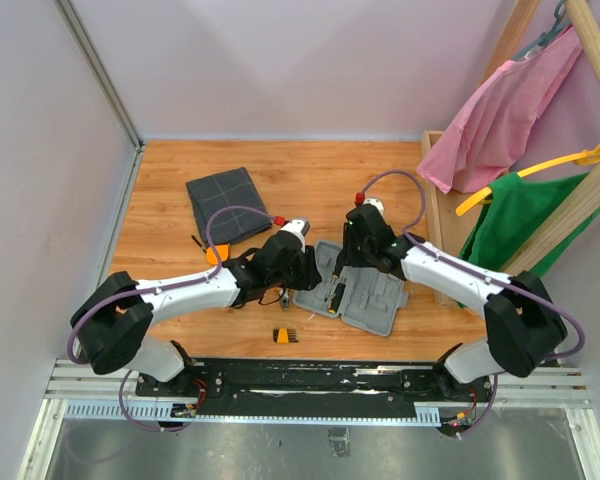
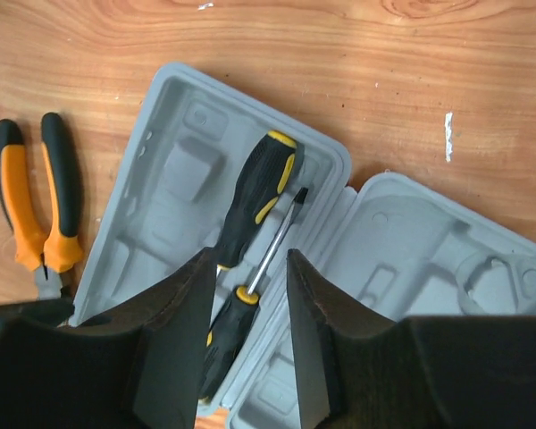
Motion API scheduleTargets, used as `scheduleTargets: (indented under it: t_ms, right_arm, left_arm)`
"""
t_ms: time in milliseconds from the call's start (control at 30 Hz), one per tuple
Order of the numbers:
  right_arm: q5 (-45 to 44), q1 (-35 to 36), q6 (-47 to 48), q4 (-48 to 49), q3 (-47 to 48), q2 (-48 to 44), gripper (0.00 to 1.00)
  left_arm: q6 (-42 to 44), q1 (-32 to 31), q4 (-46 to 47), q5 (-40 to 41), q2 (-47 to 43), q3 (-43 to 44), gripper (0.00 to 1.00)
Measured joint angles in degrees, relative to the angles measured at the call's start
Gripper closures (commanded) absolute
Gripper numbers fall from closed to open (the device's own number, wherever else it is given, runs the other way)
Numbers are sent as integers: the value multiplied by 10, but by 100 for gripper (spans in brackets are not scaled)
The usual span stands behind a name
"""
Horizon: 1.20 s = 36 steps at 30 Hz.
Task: Sort the tools into containers
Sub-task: Adjust the screwdriver in the storage box.
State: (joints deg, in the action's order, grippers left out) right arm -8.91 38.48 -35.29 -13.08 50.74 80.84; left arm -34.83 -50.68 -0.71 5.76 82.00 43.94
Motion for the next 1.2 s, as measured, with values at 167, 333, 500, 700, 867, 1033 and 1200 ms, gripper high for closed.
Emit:
scheduleTargets:
  t_ms: [167, 333, 500, 700, 867, 1033, 1200]
  right_arm:
    - [0, -4, 8, -12, 40, 55, 65]
    - [0, -4, 18, -30, 82, 101, 67]
    - [2, -4, 27, -50, 113, 141, 70]
    - [3, -4, 36, -70, 132, 171, 72]
    - [3, -4, 41, -83, 145, 192, 74]
    - [3, -4, 43, -85, 152, 200, 77]
    - [3, -4, 43, -86, 153, 201, 79]
  left_arm:
    - [-6, -3, 21, -5, 0, -7, 58]
    - [-9, -4, 24, -7, 0, -13, 59]
    - [-9, -4, 25, -8, 0, -13, 59]
    - [-10, -4, 25, -10, 0, -13, 60]
    - [-10, -5, 25, -12, 0, -12, 60]
    - [-13, -11, 24, -12, 11, -10, 60]
    - [-17, -26, 19, -12, 38, 5, 62]
